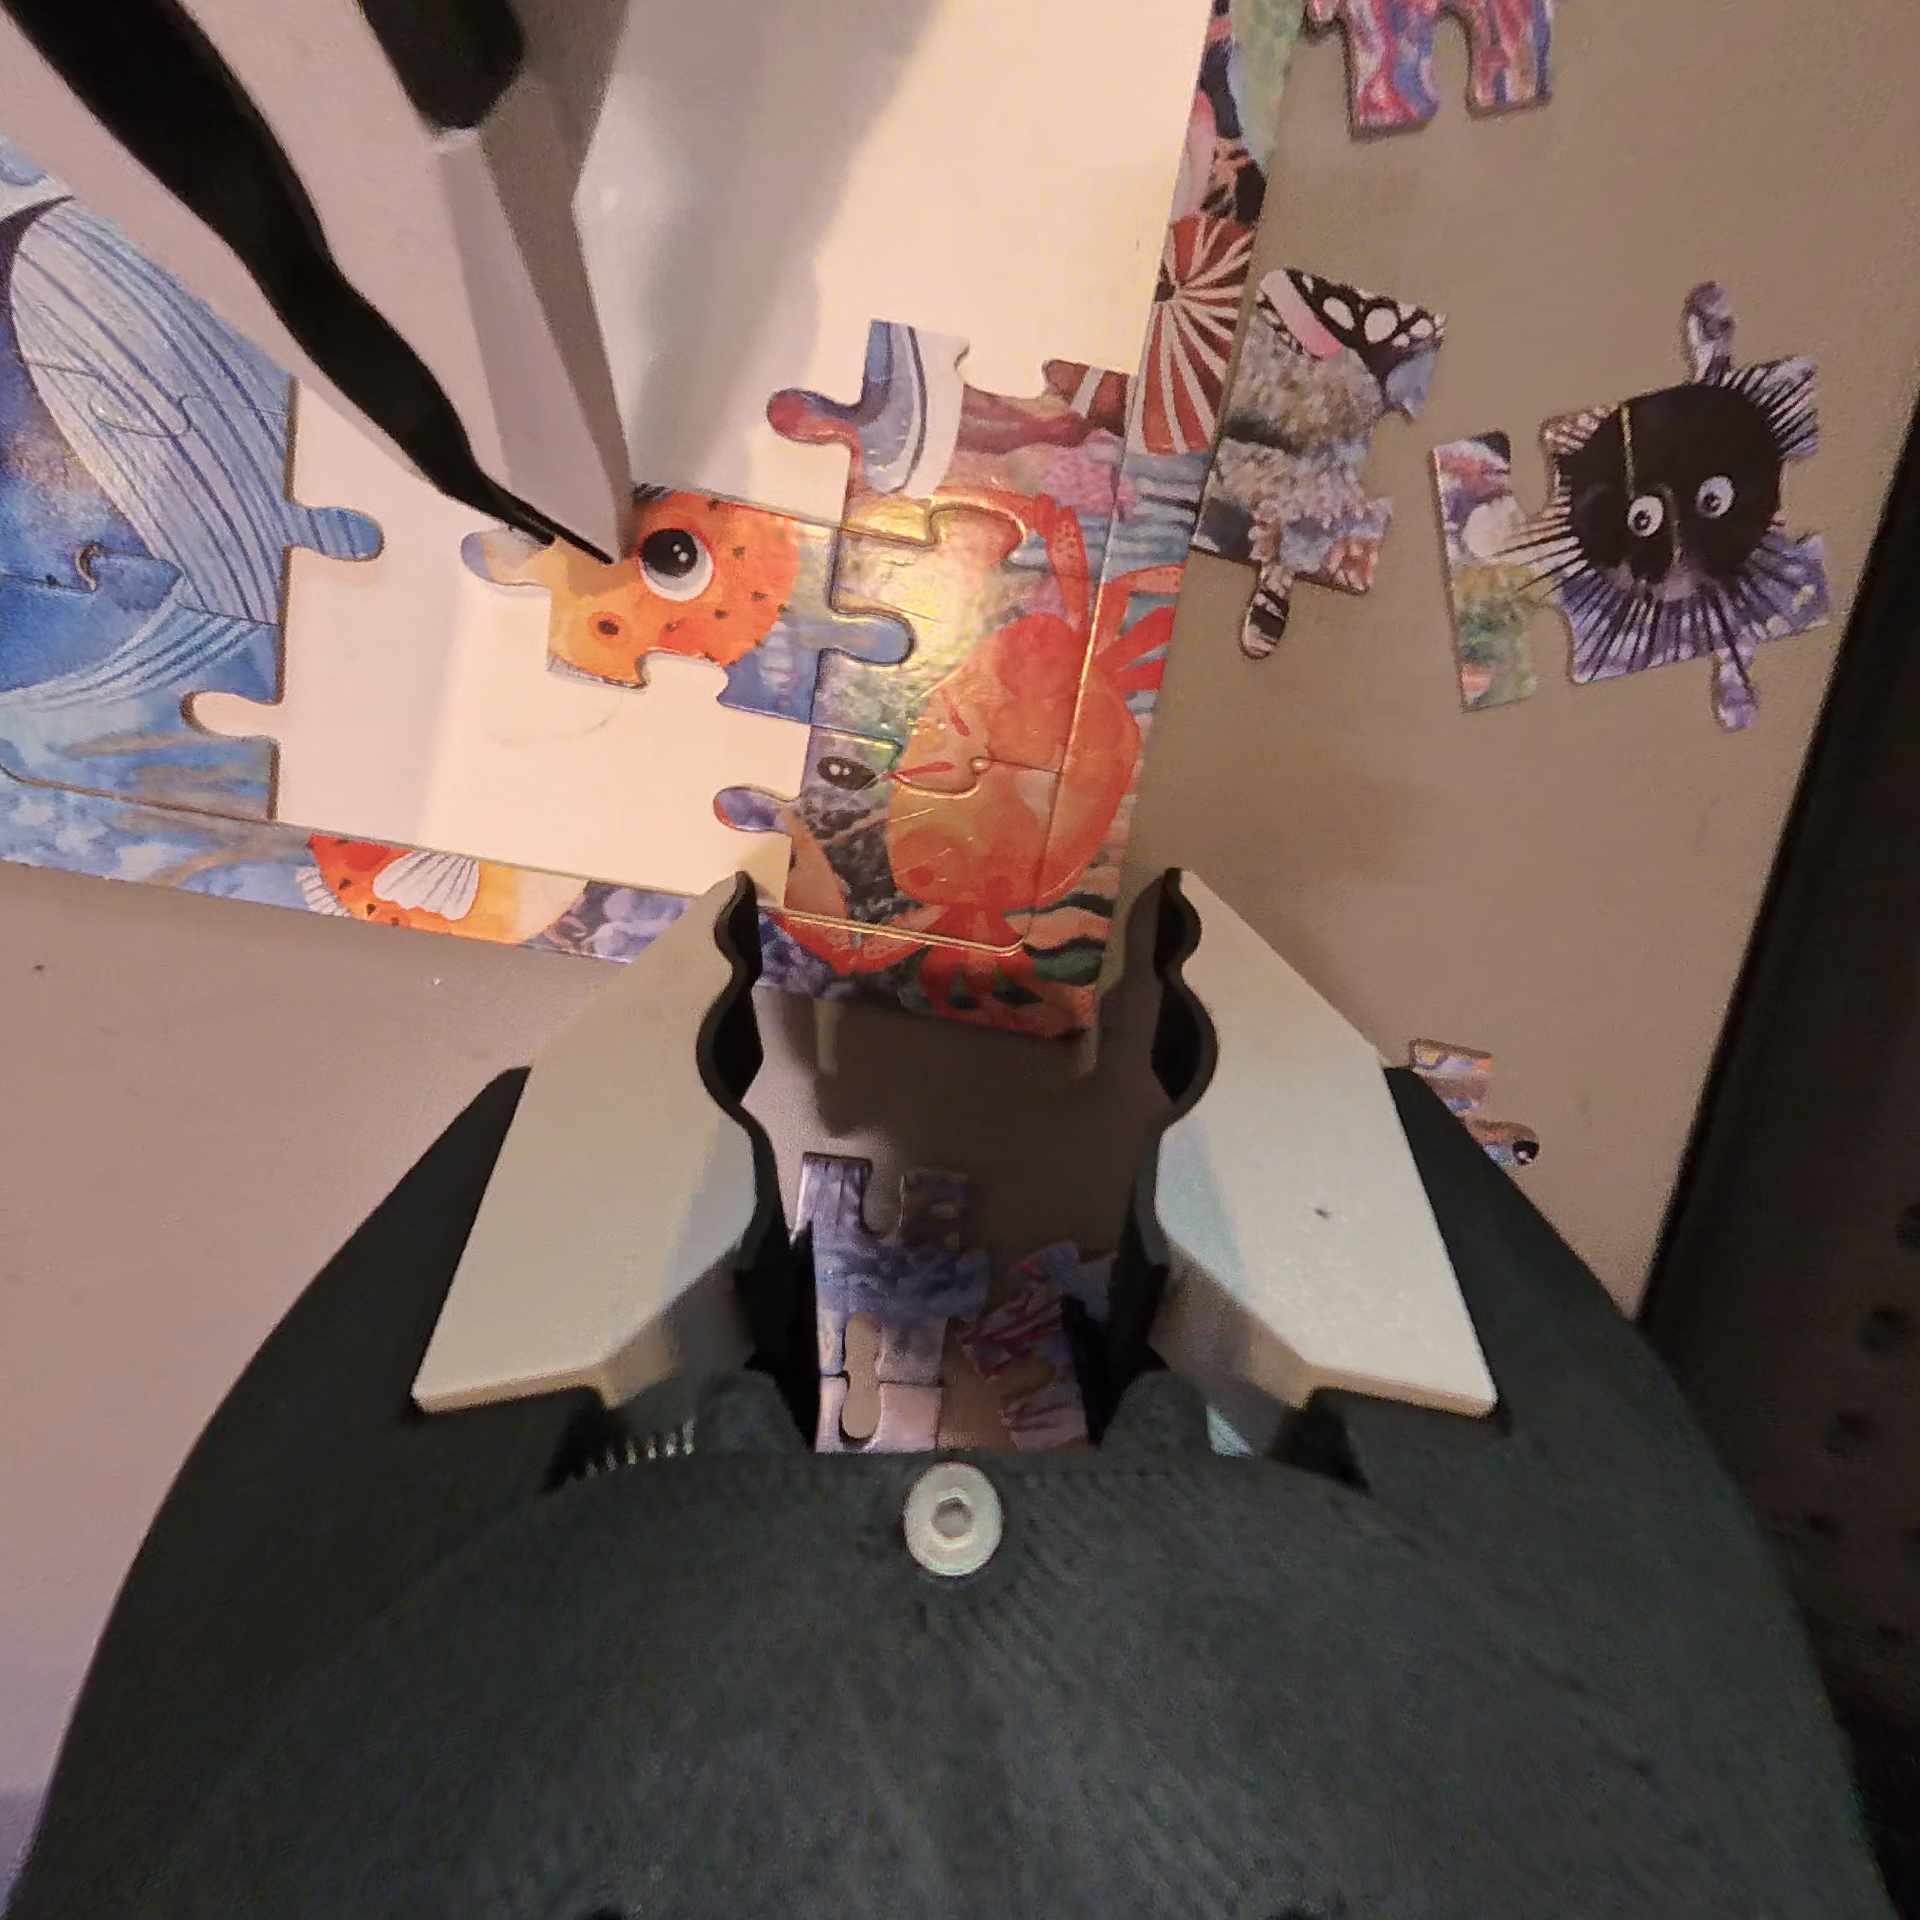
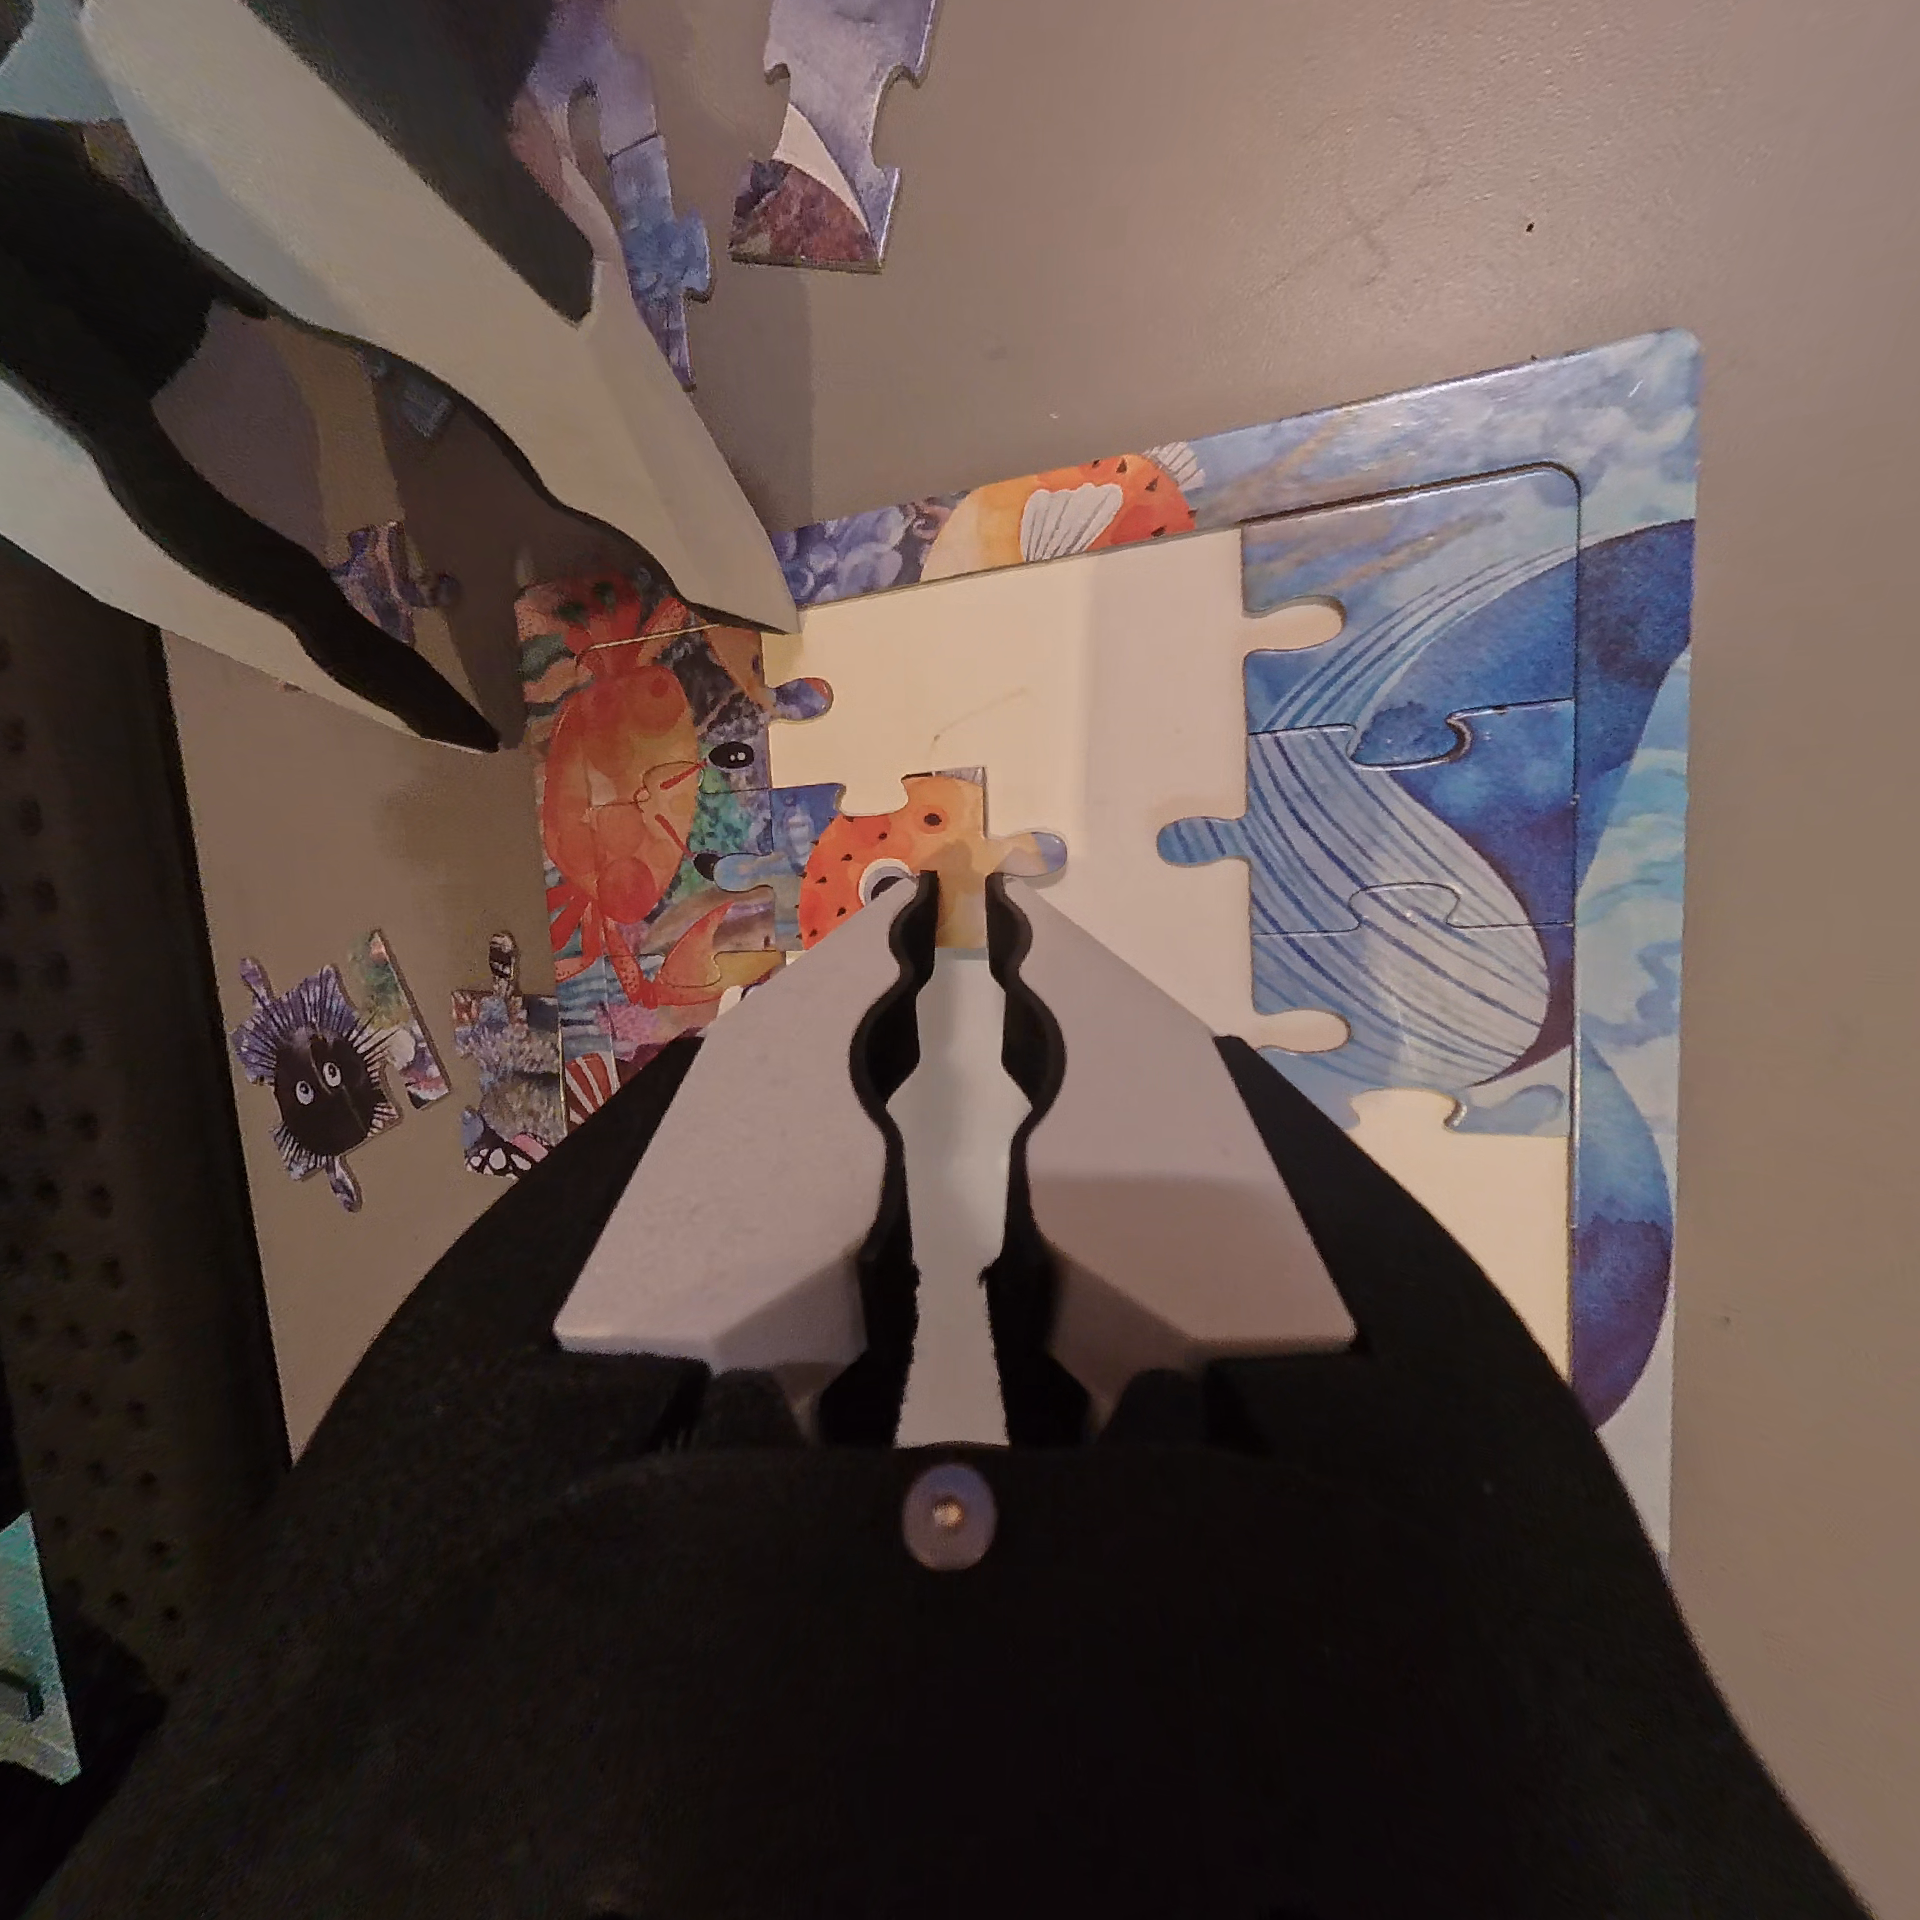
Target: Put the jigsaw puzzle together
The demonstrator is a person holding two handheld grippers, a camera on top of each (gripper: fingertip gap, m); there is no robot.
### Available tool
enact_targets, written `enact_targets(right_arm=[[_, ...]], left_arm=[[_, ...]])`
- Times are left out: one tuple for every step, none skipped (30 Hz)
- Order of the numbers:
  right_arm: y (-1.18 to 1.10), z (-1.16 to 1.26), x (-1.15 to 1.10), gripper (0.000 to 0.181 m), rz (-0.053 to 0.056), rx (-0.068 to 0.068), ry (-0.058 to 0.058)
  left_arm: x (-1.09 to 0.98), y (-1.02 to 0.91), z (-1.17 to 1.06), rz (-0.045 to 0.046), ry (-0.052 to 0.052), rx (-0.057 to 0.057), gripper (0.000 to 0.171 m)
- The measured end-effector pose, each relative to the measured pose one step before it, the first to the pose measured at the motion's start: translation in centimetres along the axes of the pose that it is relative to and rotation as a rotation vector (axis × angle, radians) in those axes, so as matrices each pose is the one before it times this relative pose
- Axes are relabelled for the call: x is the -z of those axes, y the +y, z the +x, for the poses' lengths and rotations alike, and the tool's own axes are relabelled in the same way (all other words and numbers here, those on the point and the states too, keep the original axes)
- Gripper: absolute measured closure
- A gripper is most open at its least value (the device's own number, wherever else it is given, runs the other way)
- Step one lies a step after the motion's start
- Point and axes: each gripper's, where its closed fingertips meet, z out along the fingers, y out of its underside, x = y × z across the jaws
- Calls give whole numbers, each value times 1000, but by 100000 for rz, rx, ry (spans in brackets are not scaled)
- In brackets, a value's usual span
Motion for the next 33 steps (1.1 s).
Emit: enact_targets(right_arm=[[4, -15, -16, 174, -35, 212, 366], [-2, -27, -16, 174, -74, 209, 220], [-21, -20, -23, 174, -117, 499, 311], [-19, -58, -37, 174, -145, 397, 144], [-18, -59, -33, 174, -238, 389, 84], [-40, -25, -30, 174, -192, 366, 296], [-15, -3, -23, 174, -176, 331, 357], [-7, -7, -7, 174, -139, 295, 353], [-12, 4, -9, 174, -3, 155, 258], [-41, 13, -20, 174, 184, 99, 287], [-41, 14, -10, 174, 201, -41, 150], [-12, 5, -13, 174, 224, -138, 3], [-7, 8, 0, 174, 202, -278, -124], [-15, -4, -4, 174, 153, -165, -20], [-3, 6, -11, 174, 73, 101, 194], [0, 5, -2, 175, -22, 151, 259], [4, -3, 3, 175, -9, 17, 191], [-5, 2, -3, 175, 38, -152, 90], [18, -10, -1, 174, 27, -186, -18], [31, -18, 17, 174, -100, -26, -136], [58, -29, 17, 174, -183, 35, -203], [29, -17, 9, 174, -112, 93, -43], [-2, 2, 0, 174, -92, 188, 161], [2, 4, -2, 174, -163, 172, 261], [5, -5, -7, 174, -217, 208, 324], [2, -1, 3, 174, -223, 279, 334], [-1, 8, -3, 174, -148, 207, 274], [0, -5, -2, 174, -92, 126, 209], [4, 3, -8, 174, -105, 136, 177], [-1, 6, 1, 174, -103, 192, 191], [-5, 2, -1, 174, -73, 169, 167], [0, -4, 2, 174, -43, 121, 143], [12, 5, 0, 174, -52, 75, 139]], left_arm=[[-79, 68, -27, -766, -2254, -1575, 97], [-23, -76, -40, 405, -1691, -800, 101], [-48, -142, 121, 1200, 25, 453, 104], [-46, -136, 120, 1635, 93, -179, 106], [-4, -27, 16, 1211, -111, 110, 107], [11, 3, -34, 948, -132, 446, 107], [7, -8, -62, 758, -211, 291, 108], [7, -11, 4, 567, -27, -43, 108], [-1, -2, -15, 254, -66, 260, 109], [-7, -13, 0, -87, -105, 26, 108], [10, -2, -4, -76, -41, -134, 108], [-2, -4, -14, 210, 20, -48, 108], [-2, -6, -9, 232, 3, -87, 108], [8, -6, -3, 74, -17, 12, 109], [-1, -3, 0, 81, -16, 50, 109], [3, 5, -11, 148, -1, 37, 109], [9, -6, -1, 71, -6, 15, 109], [0, 1, -6, -12, -9, 73, 108], [2, 5, -10, -44, -17, 32, 108], [2, 4, -19, -108, -10, 19, 108], [3, -16, 4, 9, 75, 42, 108], [-1, -2, 0, 77, 55, -97, 109], [8, -6, -10, 2, 1, -6, 108], [0, 1, 0, -69, 0, -13, 108], [0, 1, -16, -82, 9, 19, 108], [2, 5, 3, -98, 7, 9, 108], [8, -5, -8, -128, 0, -3, 108], [0, 1, -9, -74, 2, -1, 108], [4, 7, -3, 11, 4, -31, 108], [7, -9, -11, 22, 9, -25, 109], [4, 7, -1, 11, 1, 5, 109], [-1, -3, 0, 18, -2, 10, 109], [0, 0, -12, -3, 3, -30, 108]])
